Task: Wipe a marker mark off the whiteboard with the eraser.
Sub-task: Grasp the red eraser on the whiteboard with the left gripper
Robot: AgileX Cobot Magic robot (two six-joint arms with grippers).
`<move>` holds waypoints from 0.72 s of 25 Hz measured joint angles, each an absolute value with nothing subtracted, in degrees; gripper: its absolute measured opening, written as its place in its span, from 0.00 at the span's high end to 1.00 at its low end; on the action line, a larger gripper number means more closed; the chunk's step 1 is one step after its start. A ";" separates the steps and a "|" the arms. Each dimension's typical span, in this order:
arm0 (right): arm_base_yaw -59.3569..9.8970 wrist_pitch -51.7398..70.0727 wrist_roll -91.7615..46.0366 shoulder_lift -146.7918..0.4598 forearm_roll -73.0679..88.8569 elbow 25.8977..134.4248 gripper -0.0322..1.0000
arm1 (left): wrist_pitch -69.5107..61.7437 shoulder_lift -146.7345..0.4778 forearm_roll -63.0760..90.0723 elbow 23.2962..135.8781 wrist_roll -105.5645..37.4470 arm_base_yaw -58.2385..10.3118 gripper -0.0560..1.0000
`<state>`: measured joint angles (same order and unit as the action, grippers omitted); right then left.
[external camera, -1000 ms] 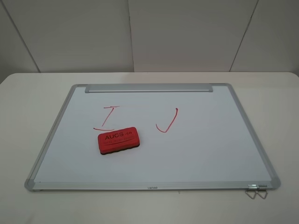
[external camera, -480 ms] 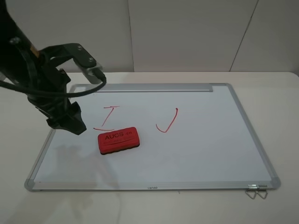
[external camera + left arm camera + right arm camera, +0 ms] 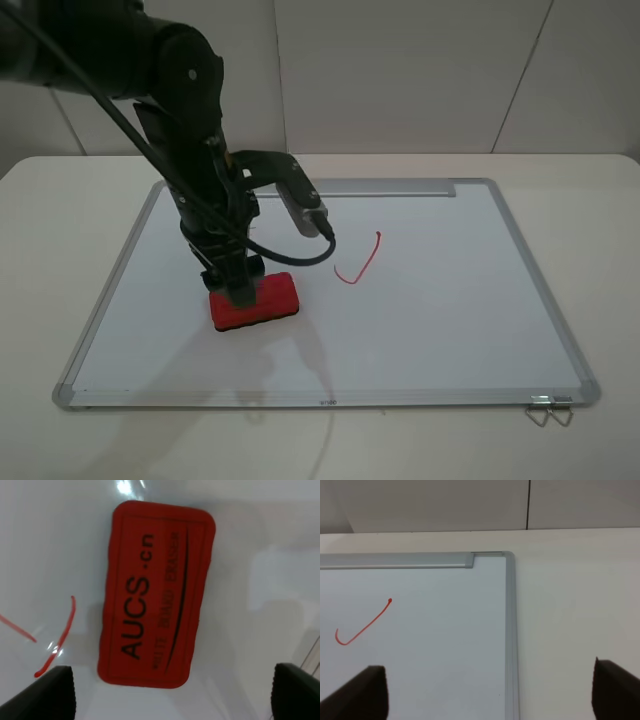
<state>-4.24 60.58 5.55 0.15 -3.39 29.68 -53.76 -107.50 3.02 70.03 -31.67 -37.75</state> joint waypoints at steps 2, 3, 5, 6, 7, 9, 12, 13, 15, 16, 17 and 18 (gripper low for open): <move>-4.24 60.58 5.55 0.15 -3.39 29.68 0.27 | -53.56 -108.93 1.92 70.03 -31.67 -38.70 0.21; -4.24 60.58 5.55 0.15 -3.39 29.68 0.27 | -53.24 -109.47 1.37 70.03 -31.30 -38.89 0.21; -4.24 60.58 5.55 0.15 -3.39 29.68 0.27 | -52.11 -109.93 -0.46 70.03 -29.37 -38.93 0.21; -4.24 60.58 5.55 0.15 -3.39 29.68 0.27 | -51.38 -110.09 -1.15 70.03 -27.99 -38.93 0.21; -4.24 60.58 5.55 0.15 -3.39 29.68 0.27 | -50.53 -110.14 -2.17 70.03 -26.71 -38.93 0.21; -4.24 60.58 5.55 0.15 -3.39 29.68 0.27 | -48.78 -110.48 -3.57 70.03 -25.29 -38.93 0.21; -4.24 60.58 5.55 0.15 -3.39 29.68 0.27 | -46.83 -111.55 -3.71 70.03 -24.63 -38.93 0.21; -4.24 60.58 5.55 0.15 -3.39 29.68 0.27 | -46.52 -112.10 -3.56 70.03 -24.54 -39.00 0.21; -4.24 60.58 5.55 0.15 -3.39 29.68 0.27 | -46.31 -112.88 -3.37 70.03 -24.54 -39.42 0.21; -4.24 60.58 5.55 0.15 -3.39 29.68 0.27 | -46.25 -113.28 -3.03 70.03 -24.54 -39.49 0.21; -4.24 60.58 5.55 0.15 -3.39 29.68 0.27 | -46.26 -113.55 -2.86 70.03 -24.54 -39.57 0.21; -4.24 60.58 5.55 0.15 -3.39 29.68 0.27 | -46.26 -113.85 -2.80 70.03 -24.54 -39.57 0.21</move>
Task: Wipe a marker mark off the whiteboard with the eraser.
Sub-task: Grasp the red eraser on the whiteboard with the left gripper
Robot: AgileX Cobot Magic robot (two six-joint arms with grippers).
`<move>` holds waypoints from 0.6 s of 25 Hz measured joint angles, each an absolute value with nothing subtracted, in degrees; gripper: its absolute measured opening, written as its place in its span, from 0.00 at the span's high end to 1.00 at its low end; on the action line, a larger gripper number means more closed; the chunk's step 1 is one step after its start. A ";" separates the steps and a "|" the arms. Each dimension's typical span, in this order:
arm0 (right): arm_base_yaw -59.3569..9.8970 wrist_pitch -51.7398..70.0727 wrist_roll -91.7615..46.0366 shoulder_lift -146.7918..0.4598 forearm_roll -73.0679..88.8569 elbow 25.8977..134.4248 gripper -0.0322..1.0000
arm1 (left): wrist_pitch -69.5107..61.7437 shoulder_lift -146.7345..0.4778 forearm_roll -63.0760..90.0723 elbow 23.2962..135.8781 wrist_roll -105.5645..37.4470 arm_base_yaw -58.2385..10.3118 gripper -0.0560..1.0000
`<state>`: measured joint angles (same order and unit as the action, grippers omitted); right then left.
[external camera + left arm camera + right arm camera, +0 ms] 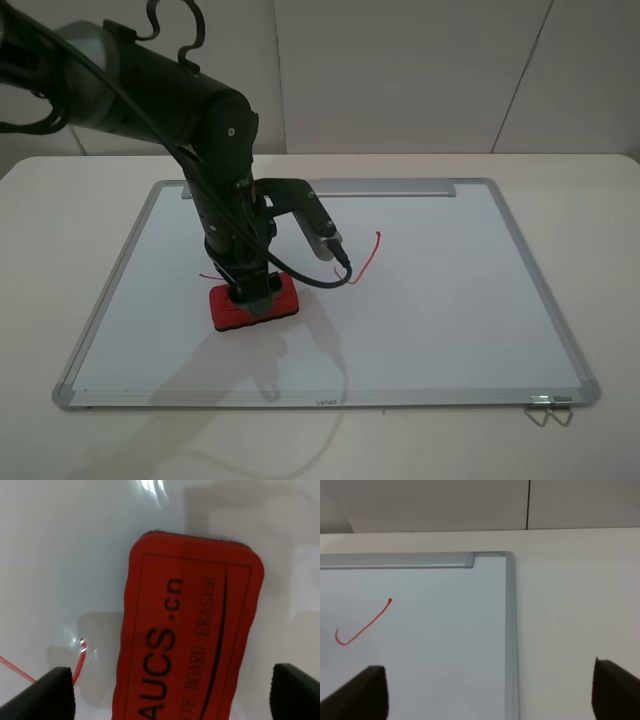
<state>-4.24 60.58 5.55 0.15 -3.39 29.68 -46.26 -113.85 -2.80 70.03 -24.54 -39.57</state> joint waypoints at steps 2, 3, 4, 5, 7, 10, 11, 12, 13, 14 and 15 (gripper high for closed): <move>-4.24 60.58 5.55 0.15 -3.39 29.68 0.27 | -46.26 -114.21 -2.64 70.03 -24.54 -39.57 0.21; -4.24 60.58 5.55 0.15 -3.39 29.68 0.27 | -46.20 -114.42 -2.58 70.03 -24.54 -39.57 0.21; -4.24 60.58 5.55 0.15 -3.39 29.68 0.27 | -46.15 -114.64 -2.58 70.03 -24.54 -39.57 0.21; -4.24 60.58 5.55 0.15 -3.39 29.68 0.27 | -46.15 -114.88 -2.58 70.03 -24.54 -39.57 0.21; -4.24 60.58 5.55 0.15 -3.39 29.68 0.27 | -45.71 -115.07 -2.46 70.03 -24.54 -39.57 0.21; -4.24 60.58 5.55 0.15 -3.39 29.68 0.27 | -45.20 -115.07 -2.46 69.78 -24.54 -39.57 0.21; -4.24 60.58 5.55 0.15 -3.39 29.68 0.27 | -45.22 -115.07 -2.42 69.72 -24.54 -39.57 0.21; -4.24 60.58 5.55 0.15 -3.39 29.68 0.27 | -45.09 -115.07 -2.29 69.73 -24.54 -39.57 0.21; -4.24 60.58 5.55 0.15 -3.39 29.68 0.27 | -44.98 -115.07 -2.06 69.73 -24.54 -39.57 0.21; -4.24 60.58 5.55 0.15 -3.39 29.68 0.27 | -44.79 -115.07 -1.71 69.71 -24.54 -39.57 0.21; -4.24 60.58 5.55 0.15 -3.39 29.68 0.27 | -44.54 -115.07 -1.47 69.71 -24.54 -39.57 0.21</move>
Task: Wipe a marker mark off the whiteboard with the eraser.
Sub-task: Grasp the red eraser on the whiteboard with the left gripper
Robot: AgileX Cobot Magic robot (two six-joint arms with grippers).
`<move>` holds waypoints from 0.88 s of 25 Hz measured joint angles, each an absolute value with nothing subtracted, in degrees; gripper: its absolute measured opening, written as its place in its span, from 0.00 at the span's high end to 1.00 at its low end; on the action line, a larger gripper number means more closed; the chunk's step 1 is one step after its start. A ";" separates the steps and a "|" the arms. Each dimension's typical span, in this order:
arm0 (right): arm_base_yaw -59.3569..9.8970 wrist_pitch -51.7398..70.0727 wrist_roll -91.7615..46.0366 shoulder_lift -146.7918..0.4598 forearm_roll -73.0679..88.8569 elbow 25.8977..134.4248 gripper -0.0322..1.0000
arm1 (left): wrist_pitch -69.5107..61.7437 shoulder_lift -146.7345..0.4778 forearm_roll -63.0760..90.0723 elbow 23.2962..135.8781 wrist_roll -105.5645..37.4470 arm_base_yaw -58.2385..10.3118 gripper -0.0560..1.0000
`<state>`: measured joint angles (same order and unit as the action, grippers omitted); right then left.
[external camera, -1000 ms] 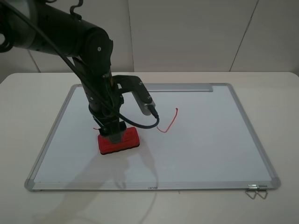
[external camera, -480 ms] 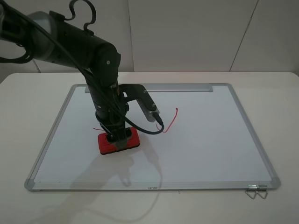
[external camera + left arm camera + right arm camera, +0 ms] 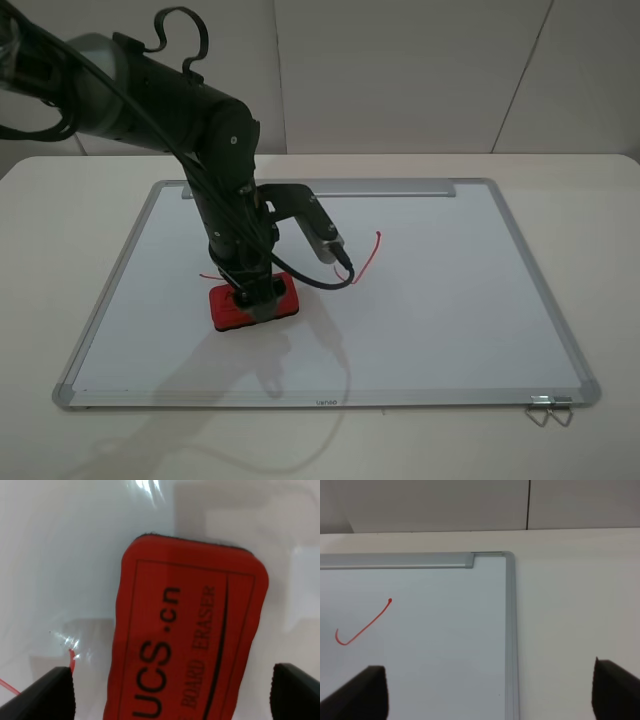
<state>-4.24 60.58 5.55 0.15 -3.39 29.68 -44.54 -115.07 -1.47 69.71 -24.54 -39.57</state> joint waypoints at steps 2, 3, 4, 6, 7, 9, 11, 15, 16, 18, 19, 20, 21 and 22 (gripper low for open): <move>-4.24 60.58 5.55 0.15 -3.39 29.68 0.27 | -43.75 -115.07 -1.27 69.71 -24.54 -39.57 0.21; -4.24 60.58 5.55 0.15 -3.39 29.68 0.27 | -43.48 -115.07 -1.14 69.71 -24.54 -39.57 0.21; -4.24 60.58 5.55 0.15 -3.39 29.68 0.27 | -43.20 -115.07 -1.14 69.71 -24.54 -39.57 0.21; -4.24 60.58 5.55 0.15 -3.39 29.68 0.27 | -43.15 -115.20 -1.14 69.71 -24.54 -39.57 0.21; -4.24 60.58 5.55 0.15 -3.39 29.68 0.27 | -43.15 -115.47 -1.14 69.71 -24.54 -39.57 0.21; -4.24 60.58 5.55 0.15 -3.39 29.68 0.27 | -43.15 -116.32 -1.14 69.71 -24.54 -39.57 0.21; -4.24 60.58 5.55 0.15 -3.39 29.68 0.27 | -43.15 -116.90 -1.08 69.71 -24.54 -39.81 0.21; -4.24 60.58 5.55 0.15 -3.39 29.68 0.27 | -43.08 -117.06 -1.08 69.71 -24.54 -40.15 0.21; -4.24 60.58 5.55 0.15 -3.39 29.68 0.27 | -43.03 -117.06 -1.08 69.71 -24.54 -40.15 0.21; -4.24 60.58 5.55 0.15 -3.39 29.68 0.27 | -43.03 -117.06 -1.08 69.71 -24.54 -40.15 0.21; -4.24 60.58 5.55 0.15 -3.39 29.68 0.27 | -43.03 -117.06 -1.08 69.71 -24.54 -40.15 0.21; -4.24 60.58 5.55 0.15 -3.39 29.68 0.27 | -43.03 -117.06 -1.08 69.71 -24.54 -40.15 0.21; -4.24 60.58 5.55 0.15 -3.39 29.68 0.27 | -43.03 -117.06 -1.08 69.71 -24.54 -40.15 0.21; -4.24 60.58 5.55 0.15 -3.39 29.68 0.27 | -43.03 -117.06 -1.08 69.71 -24.54 -40.15 0.21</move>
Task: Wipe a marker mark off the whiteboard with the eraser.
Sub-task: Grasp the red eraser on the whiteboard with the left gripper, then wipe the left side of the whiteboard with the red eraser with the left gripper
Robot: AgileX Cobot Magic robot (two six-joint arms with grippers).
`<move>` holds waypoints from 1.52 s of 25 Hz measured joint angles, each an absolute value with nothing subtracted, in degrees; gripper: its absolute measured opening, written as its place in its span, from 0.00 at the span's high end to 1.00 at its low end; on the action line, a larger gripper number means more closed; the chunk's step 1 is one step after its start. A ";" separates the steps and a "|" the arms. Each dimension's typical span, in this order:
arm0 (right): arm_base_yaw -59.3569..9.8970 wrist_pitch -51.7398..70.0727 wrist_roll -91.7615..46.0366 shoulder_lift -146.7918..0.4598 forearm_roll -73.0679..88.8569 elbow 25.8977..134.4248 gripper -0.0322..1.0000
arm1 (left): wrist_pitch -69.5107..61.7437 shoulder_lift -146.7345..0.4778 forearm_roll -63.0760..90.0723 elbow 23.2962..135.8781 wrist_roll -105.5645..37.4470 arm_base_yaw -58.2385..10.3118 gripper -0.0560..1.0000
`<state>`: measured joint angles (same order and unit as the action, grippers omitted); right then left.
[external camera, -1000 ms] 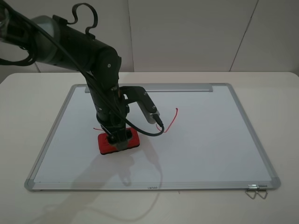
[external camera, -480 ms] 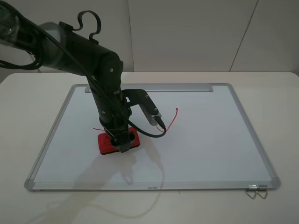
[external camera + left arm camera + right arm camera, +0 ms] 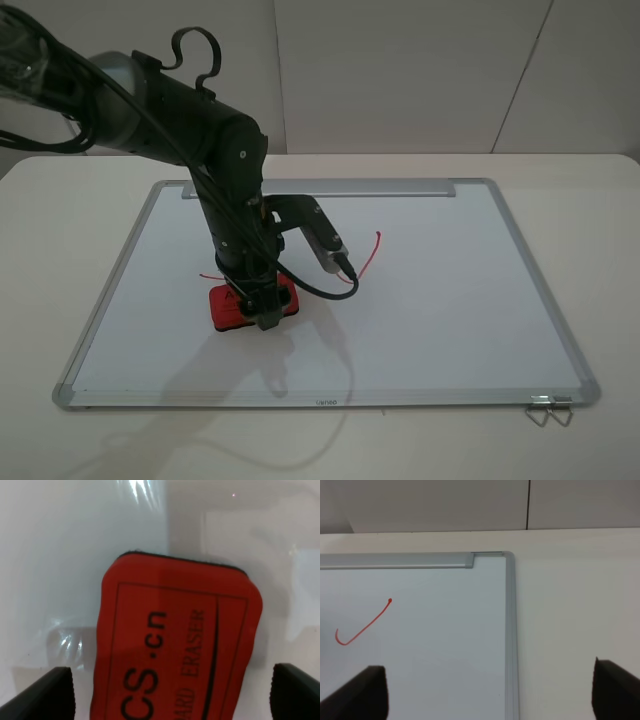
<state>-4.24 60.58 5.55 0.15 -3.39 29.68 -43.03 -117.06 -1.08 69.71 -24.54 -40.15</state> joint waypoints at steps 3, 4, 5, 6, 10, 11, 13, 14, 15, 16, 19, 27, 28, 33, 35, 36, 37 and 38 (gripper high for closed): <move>-4.24 60.58 5.55 0.15 -3.39 29.68 0.27 | -43.03 -117.06 -1.08 69.71 -24.54 -40.15 0.21; -4.24 60.58 5.55 0.15 -3.39 29.68 0.27 | -43.03 -117.06 -1.08 69.71 -24.54 -40.15 0.21; -4.24 60.58 5.55 0.15 -3.39 29.68 0.27 | -43.03 -117.06 -1.08 69.71 -24.54 -40.15 0.21; -4.24 60.58 5.55 0.15 -3.39 29.68 0.27 | -42.98 -117.06 -1.08 69.71 -24.54 -40.15 0.21; -4.24 60.58 5.55 0.15 -3.39 29.68 0.27 | -42.87 -117.06 -1.08 69.71 -24.54 -40.15 0.21; -4.24 60.58 5.55 0.15 -3.39 29.68 0.27 | -42.87 -117.07 -1.08 69.71 -24.54 -40.15 0.21; -4.24 60.58 5.55 0.15 -3.39 29.68 0.27 | -42.87 -117.30 -1.08 69.71 -24.54 -40.15 0.21; -4.24 60.58 5.55 0.15 -3.39 29.68 0.27 | -42.87 -117.57 -1.08 69.71 -24.54 -40.15 0.21; -4.24 60.58 5.55 0.15 -3.39 29.68 0.27 | -42.87 -117.82 -1.08 69.71 -24.54 -40.15 0.21; -4.24 60.58 5.55 0.15 -3.39 29.68 0.27 | -42.87 -118.08 -1.08 69.71 -24.54 -40.15 0.21; -4.24 60.58 5.55 0.15 -3.39 29.68 0.27 | -42.77 -118.40 -1.13 69.71 -24.54 -40.15 0.21; -4.24 60.58 5.55 0.15 -3.39 29.68 0.27 | -42.77 -118.40 -1.24 69.71 -24.54 -40.15 0.40; -4.24 60.58 5.55 0.15 -3.39 29.68 0.27 | -42.77 -118.40 -1.24 69.71 -24.54 -40.15 0.40; -4.24 60.58 5.55 0.15 -3.39 29.68 0.27 | -42.77 -118.40 -1.24 69.71 -24.54 -40.15 0.40; -4.24 60.58 5.55 0.15 -3.39 29.68 0.27 | -42.71 -118.40 -1.14 69.71 -24.54 -40.15 0.40; -4.24 60.58 5.55 0.15 -3.39 29.68 0.27 | -42.65 -118.40 -1.12 69.71 -24.54 -40.15 0.40; -4.24 60.58 5.55 0.15 -3.39 29.68 0.27 | -42.39 -118.40 -0.88 69.71 -24.54 -40.10 0.40; -4.24 60.58 5.55 0.15 -3.39 29.68 0.27 | -42.10 -118.40 -0.45 69.71 -24.30 -40.03 0.40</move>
